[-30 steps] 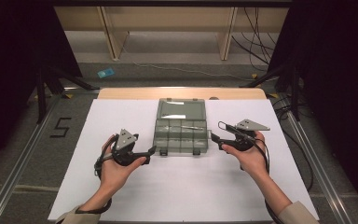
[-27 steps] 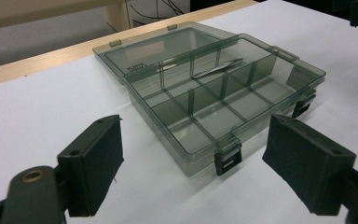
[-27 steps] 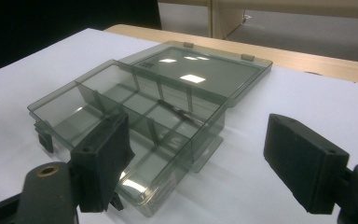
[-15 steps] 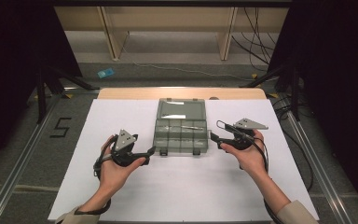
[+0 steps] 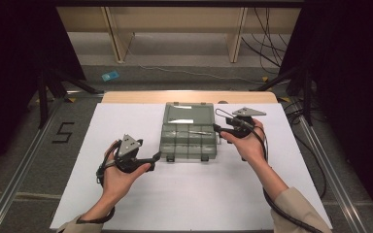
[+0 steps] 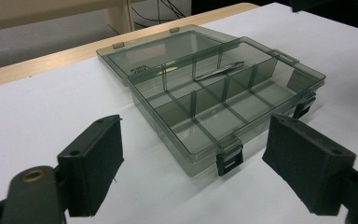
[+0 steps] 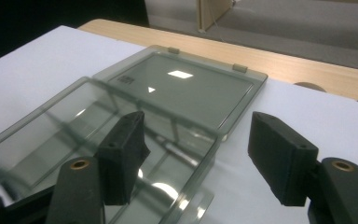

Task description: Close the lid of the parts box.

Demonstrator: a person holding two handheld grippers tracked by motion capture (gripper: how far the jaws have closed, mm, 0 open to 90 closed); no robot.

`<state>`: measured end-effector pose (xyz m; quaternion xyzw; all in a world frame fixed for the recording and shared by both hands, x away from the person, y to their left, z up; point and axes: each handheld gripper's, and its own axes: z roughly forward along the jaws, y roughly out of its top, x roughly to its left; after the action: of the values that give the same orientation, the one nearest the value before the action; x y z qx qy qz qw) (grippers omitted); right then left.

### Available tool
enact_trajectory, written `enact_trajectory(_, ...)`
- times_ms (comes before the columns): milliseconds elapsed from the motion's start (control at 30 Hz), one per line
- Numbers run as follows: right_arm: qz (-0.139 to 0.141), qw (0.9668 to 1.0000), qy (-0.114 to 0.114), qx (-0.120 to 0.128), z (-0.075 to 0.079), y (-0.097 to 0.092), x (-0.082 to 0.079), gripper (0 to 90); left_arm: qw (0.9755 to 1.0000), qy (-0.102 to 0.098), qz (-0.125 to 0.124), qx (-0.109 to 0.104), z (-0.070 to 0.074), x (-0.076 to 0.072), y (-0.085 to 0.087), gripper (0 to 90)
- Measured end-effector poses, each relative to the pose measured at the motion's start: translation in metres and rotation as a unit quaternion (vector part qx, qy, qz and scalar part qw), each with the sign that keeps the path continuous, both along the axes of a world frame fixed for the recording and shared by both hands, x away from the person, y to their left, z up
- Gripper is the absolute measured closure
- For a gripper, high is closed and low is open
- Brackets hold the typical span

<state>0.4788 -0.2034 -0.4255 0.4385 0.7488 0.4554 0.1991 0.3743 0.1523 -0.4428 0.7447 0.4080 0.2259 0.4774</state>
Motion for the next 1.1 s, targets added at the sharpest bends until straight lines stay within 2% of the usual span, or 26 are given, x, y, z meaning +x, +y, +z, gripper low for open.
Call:
enact_trajectory(33,-0.003,0.9999,0.011,0.002,0.001,0.002,0.005,39.4,1.0,0.0,0.0,0.0,0.0,0.0,0.0,18.3)
enact_trajectory(133,-0.013,0.9996,0.026,-0.006,-0.001,0.005,0.02,41.9,1.0,0.003,0.001,-0.005,0.0,0.0,-0.001,18.4)
enact_trajectory(167,-0.017,0.9993,0.033,-0.01,-0.003,0.007,0.024,42.2,1.0,0.0,-0.001,0.0,0.0,0.0,-0.001,18.4)
enact_trajectory(333,-0.033,0.9979,0.053,-0.014,-0.01,0.01,0.044,45.9,1.0,0.004,-0.002,-0.005,-0.001,0.001,-0.002,18.4)
enact_trajectory(367,-0.03,0.9983,0.047,-0.019,-0.012,0.01,0.049,46.6,1.0,0.002,-0.004,-0.001,-0.001,0.001,-0.002,18.3)
enact_trajectory(400,-0.039,0.9974,0.058,-0.015,-0.013,0.011,0.05,47.4,1.0,0.001,-0.005,0.001,-0.001,0.001,-0.001,18.4)
enact_trajectory(433,-0.034,0.9979,0.05,-0.023,-0.014,0.012,0.053,47.9,1.0,0.005,-0.003,-0.003,-0.002,0.001,-0.002,18.3)
enact_trajectory(467,-0.039,0.9976,0.052,-0.022,-0.015,0.013,0.055,48.6,1.0,0.002,-0.004,0.002,-0.001,0.001,-0.001,18.4)
enact_trajectory(667,-0.046,0.9967,0.061,-0.027,-0.02,0.016,0.066,53.0,1.0,0.003,-0.006,0.0,-0.002,0.002,-0.003,18.3)
enact_trajectory(700,-0.053,0.9967,0.057,-0.026,-0.022,0.017,0.067,54.0,1.0,0.004,-0.007,0.0,-0.002,0.002,-0.003,18.3)
enact_trajectory(733,-0.06,0.9946,0.083,-0.017,-0.02,0.018,0.067,55.4,1.0,0.006,-0.005,-0.003,-0.003,0.002,-0.003,18.4)
enact_trajectory(867,-0.058,0.9937,0.091,-0.028,-0.023,0.018,0.076,61.6,1.0,0.007,-0.007,-0.001,-0.003,0.002,-0.004,18.4)
enact_trajectory(900,-0.063,0.9933,0.094,-0.023,-0.024,0.019,0.077,62.7,1.0,0.007,-0.006,-0.002,-0.003,0.002,-0.004,18.3)
enact_trajectory(933,-0.064,0.9931,0.094,-0.028,-0.025,0.02,0.079,63.9,1.0,0.007,-0.006,-0.002,-0.003,0.002,-0.004,18.3)
enact_trajectory(967,-0.059,0.9941,0.083,-0.039,-0.027,0.019,0.082,64.6,1.0,0.005,-0.007,-0.001,-0.003,0.002,-0.004,18.3)
enact_trajectory(1000,-0.066,0.9927,0.097,-0.028,-0.027,0.022,0.083,65.0,1.0,0.004,-0.008,0.001,-0.003,0.002,-0.004,18.3)
enact_trajectory(1100,-0.065,0.9923,0.099,-0.036,-0.029,0.023,0.087,66.7,1.0,0.005,-0.008,0.001,-0.003,0.002,-0.003,18.3)
